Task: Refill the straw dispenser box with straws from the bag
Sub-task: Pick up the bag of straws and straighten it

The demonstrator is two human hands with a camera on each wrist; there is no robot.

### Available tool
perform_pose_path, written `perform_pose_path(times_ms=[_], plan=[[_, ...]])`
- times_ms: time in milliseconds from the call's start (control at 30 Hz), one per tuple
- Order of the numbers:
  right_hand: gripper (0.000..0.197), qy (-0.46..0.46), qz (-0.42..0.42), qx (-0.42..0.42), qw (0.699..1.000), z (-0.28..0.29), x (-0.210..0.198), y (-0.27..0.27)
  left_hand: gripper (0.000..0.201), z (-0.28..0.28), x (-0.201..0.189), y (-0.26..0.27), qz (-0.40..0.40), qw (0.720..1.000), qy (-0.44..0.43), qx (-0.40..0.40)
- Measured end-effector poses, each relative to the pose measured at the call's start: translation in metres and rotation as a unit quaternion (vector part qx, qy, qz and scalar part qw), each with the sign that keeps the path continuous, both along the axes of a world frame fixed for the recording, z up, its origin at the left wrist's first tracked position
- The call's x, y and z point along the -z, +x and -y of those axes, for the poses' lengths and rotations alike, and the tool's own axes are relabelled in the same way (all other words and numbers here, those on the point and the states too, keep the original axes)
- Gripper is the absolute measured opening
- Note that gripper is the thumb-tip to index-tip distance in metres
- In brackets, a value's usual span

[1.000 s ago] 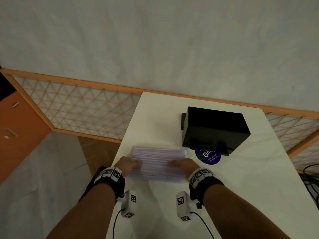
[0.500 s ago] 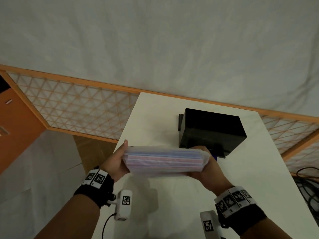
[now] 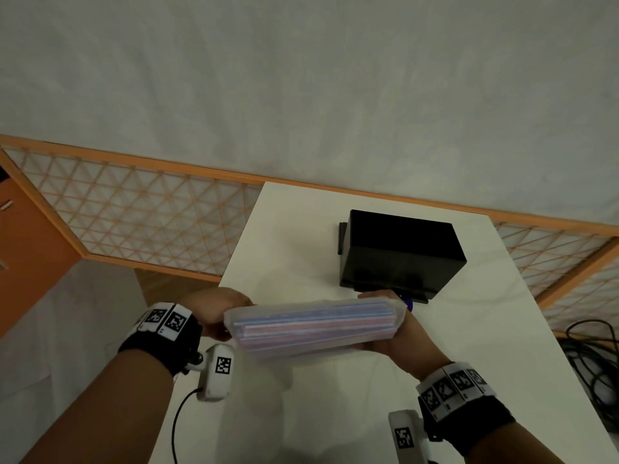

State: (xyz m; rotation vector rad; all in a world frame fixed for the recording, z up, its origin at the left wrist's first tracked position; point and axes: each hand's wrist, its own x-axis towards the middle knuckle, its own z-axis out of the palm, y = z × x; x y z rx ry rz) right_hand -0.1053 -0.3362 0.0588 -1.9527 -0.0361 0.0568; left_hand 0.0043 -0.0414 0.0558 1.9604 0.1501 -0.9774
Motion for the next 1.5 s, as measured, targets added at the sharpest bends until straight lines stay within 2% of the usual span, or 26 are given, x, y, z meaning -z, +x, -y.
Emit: perform_pose_path(times_ms=[33,100,200,267,333,400,467,533,567,667,733,867,1000,1100,1167,1233,1300,1367,1467,1500], plan=[[0.051,-0.022,-0.005,-0.005,1.0,0.002,0.001,0.001,0.012,-0.005,-0.004,0.0,0.021,0.998,-0.058,-0.012],[0.051,-0.108,-0.037,-0.028,0.993,0.009,0.008,0.001,0.014,-0.004,-0.016,0.002,0.084,0.987,-0.118,-0.064],[0.09,-0.321,-0.096,-0.044,0.941,0.023,0.01,0.008,0.016,0.006,-0.037,0.004,0.269,0.96,-0.082,-0.005],[0.095,-0.371,-0.062,0.003,0.927,0.023,-0.015,0.011,0.013,0.014,-0.052,-0.001,0.368,0.927,-0.033,0.063],[0.085,-0.354,0.047,-0.001,0.934,0.003,-0.047,0.014,0.01,0.027,-0.07,-0.013,0.428,0.895,-0.02,0.122],[0.068,-0.351,0.127,-0.055,0.926,-0.028,-0.073,0.021,0.009,0.044,-0.087,-0.026,0.462,0.873,-0.042,0.152],[0.046,-0.356,0.164,-0.1,0.915,-0.055,-0.086,0.029,0.009,0.054,-0.1,-0.032,0.494,0.853,-0.03,0.163],[0.028,-0.333,0.195,-0.089,0.918,-0.067,-0.092,0.034,0.013,0.057,-0.108,-0.033,0.53,0.83,0.003,0.174],[0.025,-0.323,0.203,-0.077,0.921,-0.068,-0.095,0.036,0.013,0.056,-0.112,-0.033,0.539,0.825,0.011,0.172],[0.022,-0.326,0.182,-0.067,0.925,-0.061,-0.098,0.037,0.012,0.046,-0.116,-0.036,0.533,0.836,-0.028,0.128],[0.024,-0.353,0.158,-0.066,0.92,-0.051,-0.093,0.037,0.014,0.036,-0.118,-0.035,0.527,0.845,-0.047,0.083],[0.025,-0.398,0.083,-0.013,0.914,-0.013,-0.076,0.031,0.017,0.004,-0.118,-0.02,0.5,0.861,-0.086,-0.026],[0.02,-0.427,0.019,-0.004,0.904,0.016,-0.066,0.02,0.021,-0.003,-0.105,-0.016,0.462,0.883,-0.083,-0.027],[0.021,-0.384,0.054,0.057,0.92,0.037,-0.06,0.018,0.01,0.006,-0.095,-0.018,0.447,0.888,-0.094,-0.047],[0.02,-0.331,0.041,0.088,0.939,0.049,-0.059,0.019,0.01,0.01,-0.09,-0.016,0.442,0.888,-0.107,-0.062],[0.02,-0.329,0.014,0.087,0.94,0.054,-0.06,0.02,0.008,0.014,-0.087,-0.014,0.437,0.893,-0.099,-0.052],[0.023,-0.382,0.022,0.078,0.921,0.05,-0.065,0.023,0.008,0.02,-0.085,-0.015,0.437,0.896,-0.08,-0.028],[0.031,-0.427,0.091,0.05,0.898,0.035,-0.075,0.024,0.011,0.031,-0.085,-0.019,0.451,0.89,-0.072,-0.002],[0.056,-0.437,0.167,-0.027,0.883,-0.009,-0.09,0.027,0.011,0.054,-0.089,-0.031,0.489,0.867,-0.062,0.075],[0.053,-0.431,0.196,-0.048,0.88,-0.026,-0.092,0.03,0.009,0.062,-0.091,-0.034,0.499,0.858,-0.061,0.1]])
